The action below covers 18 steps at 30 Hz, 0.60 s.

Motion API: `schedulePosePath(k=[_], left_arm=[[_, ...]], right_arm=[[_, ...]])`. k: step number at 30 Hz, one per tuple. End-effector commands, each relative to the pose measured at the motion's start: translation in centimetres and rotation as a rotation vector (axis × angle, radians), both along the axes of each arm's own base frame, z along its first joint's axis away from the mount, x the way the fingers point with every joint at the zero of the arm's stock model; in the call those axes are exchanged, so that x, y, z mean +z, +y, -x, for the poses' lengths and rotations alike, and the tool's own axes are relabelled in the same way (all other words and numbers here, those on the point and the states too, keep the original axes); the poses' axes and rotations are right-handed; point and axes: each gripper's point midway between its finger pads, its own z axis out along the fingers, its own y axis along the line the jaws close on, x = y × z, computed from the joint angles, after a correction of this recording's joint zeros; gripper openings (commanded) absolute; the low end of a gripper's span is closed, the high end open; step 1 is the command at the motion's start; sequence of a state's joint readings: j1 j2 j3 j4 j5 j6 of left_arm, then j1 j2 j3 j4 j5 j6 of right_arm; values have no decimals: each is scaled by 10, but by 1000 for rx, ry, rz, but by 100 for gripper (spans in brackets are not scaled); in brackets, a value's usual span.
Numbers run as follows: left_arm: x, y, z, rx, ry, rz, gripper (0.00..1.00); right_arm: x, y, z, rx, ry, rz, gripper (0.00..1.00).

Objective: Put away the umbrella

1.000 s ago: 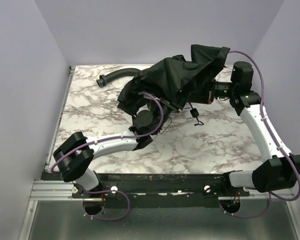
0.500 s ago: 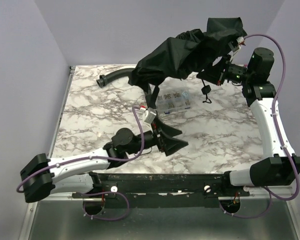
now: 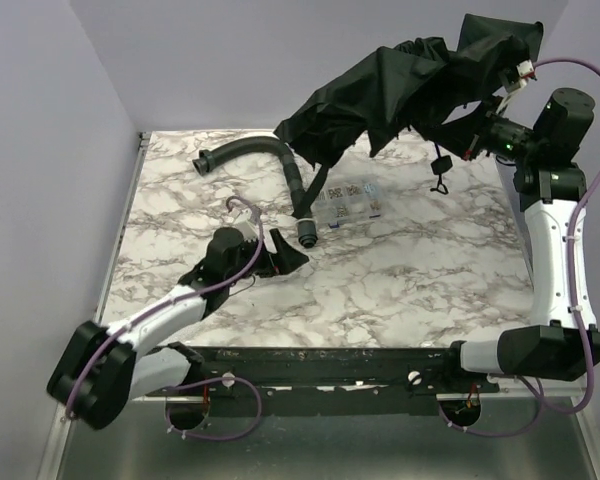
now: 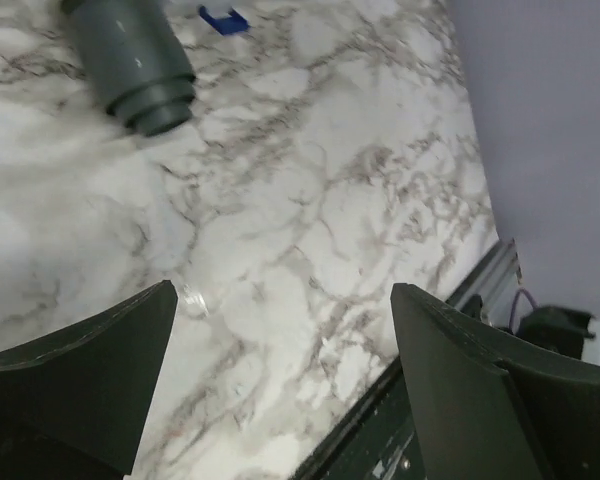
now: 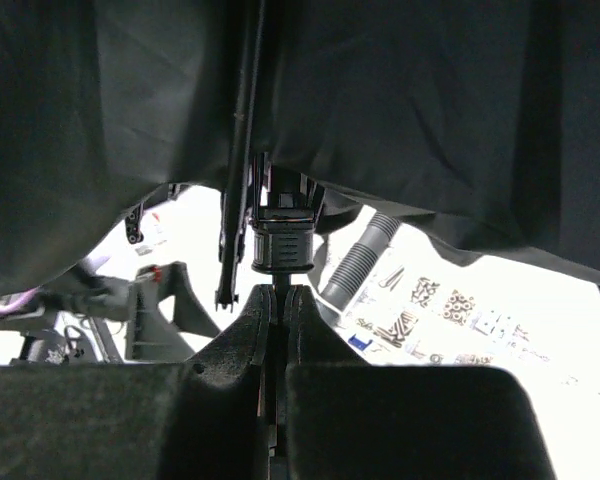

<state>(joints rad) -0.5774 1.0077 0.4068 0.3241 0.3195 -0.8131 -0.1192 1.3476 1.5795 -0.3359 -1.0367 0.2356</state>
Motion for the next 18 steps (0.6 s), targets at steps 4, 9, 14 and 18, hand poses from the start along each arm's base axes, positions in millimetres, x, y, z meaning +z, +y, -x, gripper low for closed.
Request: schedulePosePath(k=[4, 9, 14, 18], left_arm=[[6, -19, -102, 123, 92, -63, 82], [-26, -6, -172, 281, 179, -266, 83], [-30, -18, -207, 271, 206, -278, 77], [-19, -51, -219, 142, 184, -189, 64]], right_arm=[[35, -9, 21, -3, -120, -4, 0], [40, -13, 27, 6, -123, -26, 0], [56, -17, 34, 1, -150, -29, 0], [60, -17, 37, 17, -147, -43, 0]])
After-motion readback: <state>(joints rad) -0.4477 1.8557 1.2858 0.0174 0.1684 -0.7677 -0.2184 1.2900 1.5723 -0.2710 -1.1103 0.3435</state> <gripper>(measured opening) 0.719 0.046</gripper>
